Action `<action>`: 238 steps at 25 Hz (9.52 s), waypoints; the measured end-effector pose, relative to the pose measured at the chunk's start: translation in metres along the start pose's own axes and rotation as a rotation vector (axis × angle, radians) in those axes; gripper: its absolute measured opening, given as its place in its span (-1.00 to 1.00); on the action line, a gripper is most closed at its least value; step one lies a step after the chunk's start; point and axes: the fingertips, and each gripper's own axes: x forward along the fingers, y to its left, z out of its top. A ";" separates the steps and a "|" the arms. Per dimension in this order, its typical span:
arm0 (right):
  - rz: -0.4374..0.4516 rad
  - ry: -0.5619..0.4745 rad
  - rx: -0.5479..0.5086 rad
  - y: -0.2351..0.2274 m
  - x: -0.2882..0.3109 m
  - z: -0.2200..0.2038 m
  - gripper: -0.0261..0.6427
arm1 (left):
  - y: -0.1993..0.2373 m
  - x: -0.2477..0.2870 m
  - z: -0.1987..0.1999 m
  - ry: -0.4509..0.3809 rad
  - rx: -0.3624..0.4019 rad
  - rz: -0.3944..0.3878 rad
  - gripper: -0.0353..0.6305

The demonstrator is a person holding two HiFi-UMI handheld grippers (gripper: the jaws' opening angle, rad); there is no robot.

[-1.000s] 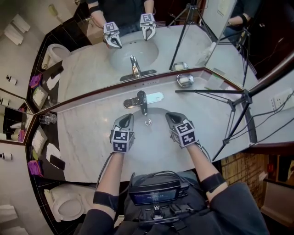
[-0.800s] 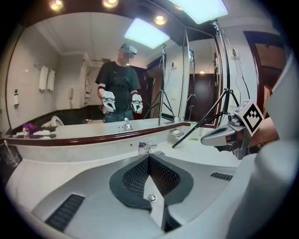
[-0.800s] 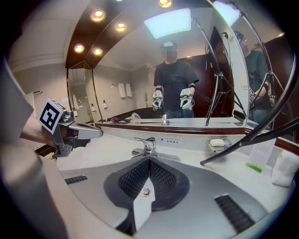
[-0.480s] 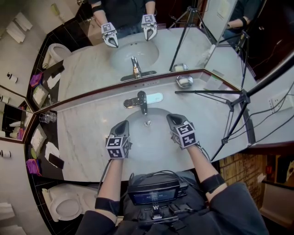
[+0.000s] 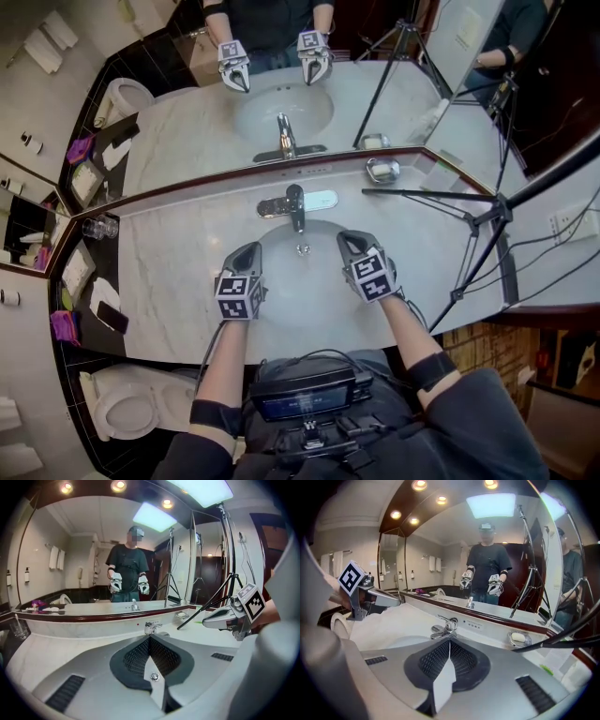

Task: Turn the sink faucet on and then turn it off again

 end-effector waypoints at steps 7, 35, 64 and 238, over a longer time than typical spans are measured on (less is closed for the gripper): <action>0.042 0.047 -0.381 0.015 0.036 0.009 -0.53 | 0.004 0.001 -0.002 0.002 -0.003 0.020 -0.88; 0.177 0.179 -1.109 0.051 0.164 0.023 -0.41 | 0.024 -0.004 -0.020 0.024 -0.030 0.080 -0.88; 0.128 0.210 -1.119 0.061 0.161 0.001 -0.52 | 0.030 -0.001 -0.027 0.035 -0.041 0.076 -0.88; 0.079 0.219 -0.688 0.023 0.168 0.050 -0.40 | 0.037 0.006 -0.024 0.017 -0.081 0.059 -0.88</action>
